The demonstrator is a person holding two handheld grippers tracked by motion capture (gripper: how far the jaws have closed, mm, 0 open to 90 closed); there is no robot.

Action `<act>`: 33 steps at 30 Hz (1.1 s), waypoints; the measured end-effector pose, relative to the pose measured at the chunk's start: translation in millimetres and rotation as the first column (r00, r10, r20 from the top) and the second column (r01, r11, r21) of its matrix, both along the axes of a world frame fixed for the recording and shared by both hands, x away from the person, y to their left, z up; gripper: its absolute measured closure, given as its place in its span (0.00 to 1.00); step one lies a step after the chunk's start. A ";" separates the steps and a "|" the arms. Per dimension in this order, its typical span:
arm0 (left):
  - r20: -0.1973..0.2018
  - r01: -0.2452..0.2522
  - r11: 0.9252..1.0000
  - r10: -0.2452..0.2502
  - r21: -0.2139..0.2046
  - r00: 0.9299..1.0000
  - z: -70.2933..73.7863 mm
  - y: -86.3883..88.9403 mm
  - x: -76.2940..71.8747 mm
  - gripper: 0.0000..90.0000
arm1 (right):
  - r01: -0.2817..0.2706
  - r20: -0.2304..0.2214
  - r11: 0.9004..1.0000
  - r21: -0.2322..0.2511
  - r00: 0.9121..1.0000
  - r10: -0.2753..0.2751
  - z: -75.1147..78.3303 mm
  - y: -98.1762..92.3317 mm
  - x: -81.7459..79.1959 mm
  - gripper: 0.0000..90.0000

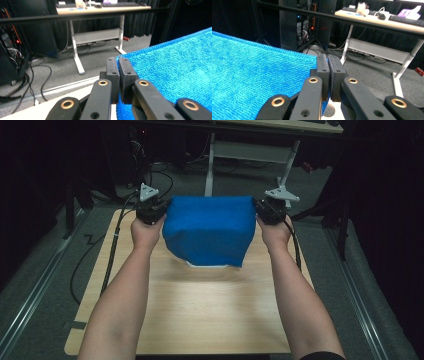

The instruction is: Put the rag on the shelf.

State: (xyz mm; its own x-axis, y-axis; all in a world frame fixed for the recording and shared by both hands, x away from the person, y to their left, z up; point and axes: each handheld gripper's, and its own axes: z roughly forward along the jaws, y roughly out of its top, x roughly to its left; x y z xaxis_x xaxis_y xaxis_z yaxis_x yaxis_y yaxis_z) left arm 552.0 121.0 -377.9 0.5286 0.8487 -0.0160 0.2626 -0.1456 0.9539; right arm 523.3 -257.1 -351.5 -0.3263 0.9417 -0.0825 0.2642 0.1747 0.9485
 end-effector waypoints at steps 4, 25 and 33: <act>-0.045 0.008 1.000 -0.008 0.010 0.999 -16.7 1.0 -0.8 0.98 | -0.004 -0.030 1.000 -0.007 1.000 0.004 -15.3 1.6 0.9 0.99; -0.184 0.055 0.998 -0.054 0.001 0.981 -84.5 -0.6 -18.3 0.98 | -0.016 -0.156 1.000 -0.007 0.988 0.015 -81.1 -1.4 -13.6 0.99; -0.207 0.081 0.997 -0.077 0.009 0.975 -97.5 -5.0 -24.7 0.98 | -0.024 -0.195 1.000 -0.008 0.981 0.022 -100.6 0.2 -19.2 0.99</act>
State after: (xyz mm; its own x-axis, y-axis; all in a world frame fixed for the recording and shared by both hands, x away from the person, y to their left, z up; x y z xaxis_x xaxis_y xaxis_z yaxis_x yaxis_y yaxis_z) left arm 527.3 116.0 -475.4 0.5811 0.8053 -0.1173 0.4406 -0.1901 0.8773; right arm 504.1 -256.9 -452.2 -0.3583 0.9333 -0.0253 0.4396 0.1925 0.8773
